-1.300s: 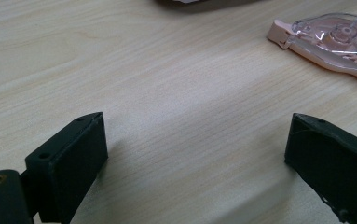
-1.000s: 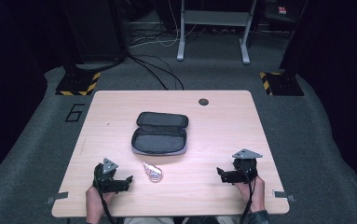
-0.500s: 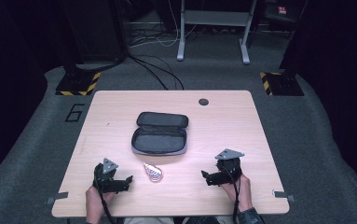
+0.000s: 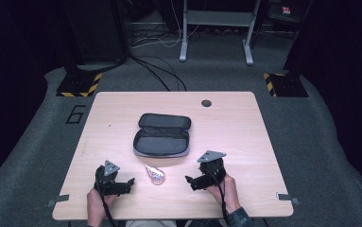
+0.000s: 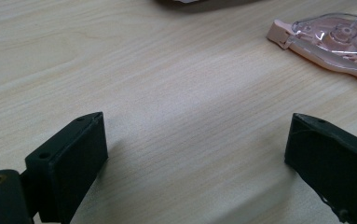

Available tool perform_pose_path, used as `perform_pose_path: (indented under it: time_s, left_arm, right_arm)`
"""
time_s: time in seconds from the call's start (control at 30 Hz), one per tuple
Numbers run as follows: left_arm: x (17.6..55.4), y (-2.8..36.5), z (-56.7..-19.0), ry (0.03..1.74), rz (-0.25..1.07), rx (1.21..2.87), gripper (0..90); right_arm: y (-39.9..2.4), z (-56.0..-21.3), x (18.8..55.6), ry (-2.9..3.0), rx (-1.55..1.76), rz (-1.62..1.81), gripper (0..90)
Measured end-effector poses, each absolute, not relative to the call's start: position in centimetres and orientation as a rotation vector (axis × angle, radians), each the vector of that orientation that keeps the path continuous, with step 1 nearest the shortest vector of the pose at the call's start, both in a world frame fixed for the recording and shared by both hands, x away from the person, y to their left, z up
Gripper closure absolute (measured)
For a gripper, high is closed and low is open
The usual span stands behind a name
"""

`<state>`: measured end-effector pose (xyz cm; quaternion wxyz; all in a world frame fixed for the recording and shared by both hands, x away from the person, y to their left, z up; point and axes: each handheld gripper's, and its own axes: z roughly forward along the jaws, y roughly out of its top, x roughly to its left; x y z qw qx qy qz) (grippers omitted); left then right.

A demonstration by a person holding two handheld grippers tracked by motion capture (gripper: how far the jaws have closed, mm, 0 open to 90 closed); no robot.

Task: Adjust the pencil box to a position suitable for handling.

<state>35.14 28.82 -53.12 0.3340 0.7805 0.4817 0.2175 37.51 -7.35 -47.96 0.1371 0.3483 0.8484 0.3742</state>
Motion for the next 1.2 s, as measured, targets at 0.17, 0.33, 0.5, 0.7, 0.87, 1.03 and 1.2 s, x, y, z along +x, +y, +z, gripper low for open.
perform_pose_path:
  time_s: [0.17, 0.33, 0.5, 0.7, 0.87, 1.03, 1.2]
  left_arm:
    - [35.1, 28.8, -53.1, 1.257, 0.568, 2.037, 5.7]
    - [35.1, 28.9, -53.1, 1.255, 0.568, 2.044, 5.8]
    - [35.1, 28.8, -53.1, 1.255, 0.571, 2.039, 5.8]
    - [35.1, 28.8, -53.1, 1.249, 0.573, 2.038, 6.2]
    - [35.1, 28.8, -53.1, 1.249, 0.574, 2.038, 6.2]
    - [35.1, 28.8, -53.1, 1.249, 0.574, 2.037, 6.2]
    - [35.1, 28.8, -53.1, 1.249, 0.575, 2.037, 6.3]
  right_arm:
    - [-5.1, -48.0, 37.5, 2.496, 0.958, 1.089, 0.2]
    - [-2.9, -48.4, 37.7, 2.535, 0.902, 1.095, 0.2]
    - [-1.1, -49.0, 37.9, 2.578, 0.864, 1.090, 0.0]
    - [1.0, -49.7, 38.0, 2.621, 0.814, 1.079, 0.4]
    - [2.7, -50.4, 38.3, 2.664, 0.755, 1.031, 1.2]
    - [3.8, -50.7, 38.7, 2.666, 0.756, 1.018, 5.0]
    - [4.6, -51.2, 39.2, 2.667, 0.754, 1.012, 12.1]
